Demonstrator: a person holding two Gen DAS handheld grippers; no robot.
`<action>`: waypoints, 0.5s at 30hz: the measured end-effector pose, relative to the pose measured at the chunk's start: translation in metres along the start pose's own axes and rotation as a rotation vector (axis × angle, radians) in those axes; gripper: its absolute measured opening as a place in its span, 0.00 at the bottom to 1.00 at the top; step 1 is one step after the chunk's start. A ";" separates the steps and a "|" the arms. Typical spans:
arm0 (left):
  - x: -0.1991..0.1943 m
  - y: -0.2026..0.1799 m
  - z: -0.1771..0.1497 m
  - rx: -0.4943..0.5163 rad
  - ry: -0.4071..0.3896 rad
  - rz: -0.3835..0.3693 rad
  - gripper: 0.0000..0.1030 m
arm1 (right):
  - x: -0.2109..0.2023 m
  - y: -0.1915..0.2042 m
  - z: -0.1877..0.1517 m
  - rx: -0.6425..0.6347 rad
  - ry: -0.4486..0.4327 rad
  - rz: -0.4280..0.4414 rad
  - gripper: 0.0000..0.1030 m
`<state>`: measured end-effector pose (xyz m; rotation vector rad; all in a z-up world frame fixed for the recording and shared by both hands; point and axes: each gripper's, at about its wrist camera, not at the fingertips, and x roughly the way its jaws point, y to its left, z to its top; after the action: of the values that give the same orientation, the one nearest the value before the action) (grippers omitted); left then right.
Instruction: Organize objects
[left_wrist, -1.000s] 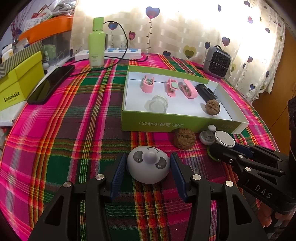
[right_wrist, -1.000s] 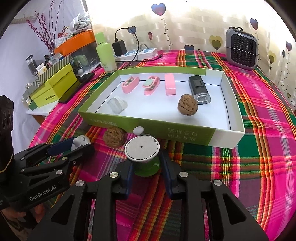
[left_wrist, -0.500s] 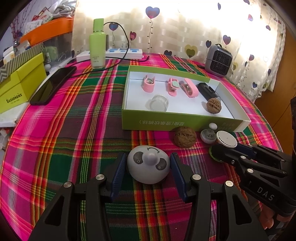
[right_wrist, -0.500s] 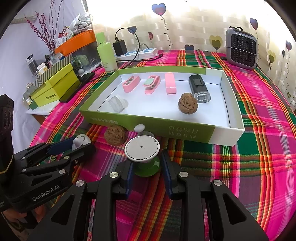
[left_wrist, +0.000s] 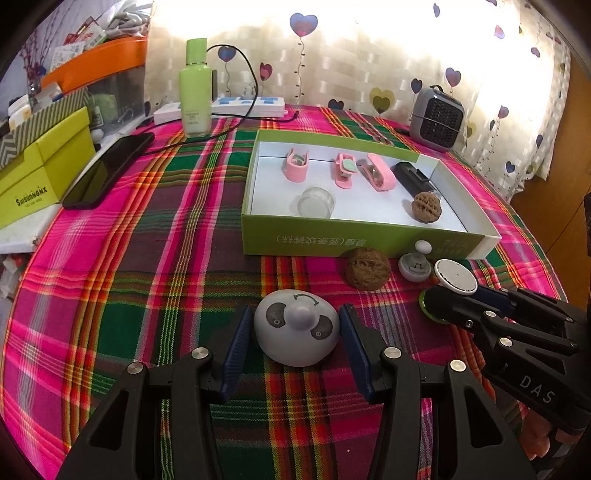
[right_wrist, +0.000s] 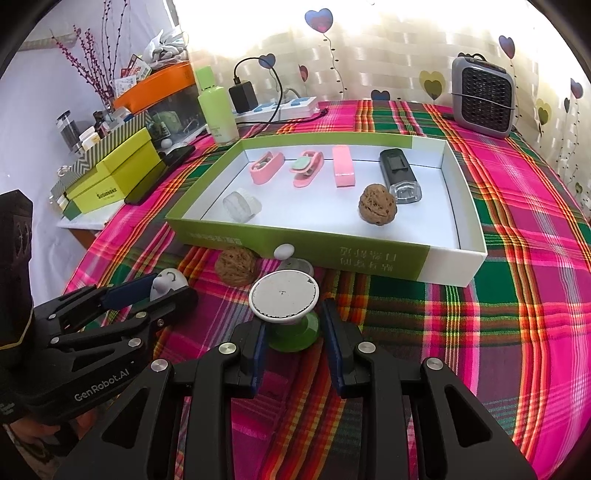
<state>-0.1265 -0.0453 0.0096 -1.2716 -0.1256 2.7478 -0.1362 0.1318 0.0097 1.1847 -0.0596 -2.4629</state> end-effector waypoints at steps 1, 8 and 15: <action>0.000 0.000 0.000 0.000 0.001 -0.002 0.46 | -0.001 0.000 0.000 0.000 -0.001 0.001 0.28; -0.001 0.000 -0.002 0.002 0.001 -0.004 0.46 | -0.003 0.000 -0.001 0.002 -0.005 0.012 0.28; -0.006 0.000 -0.002 0.005 -0.014 -0.012 0.46 | -0.007 0.000 -0.001 0.003 -0.014 0.017 0.28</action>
<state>-0.1209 -0.0459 0.0126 -1.2468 -0.1274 2.7452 -0.1315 0.1349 0.0146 1.1637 -0.0763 -2.4574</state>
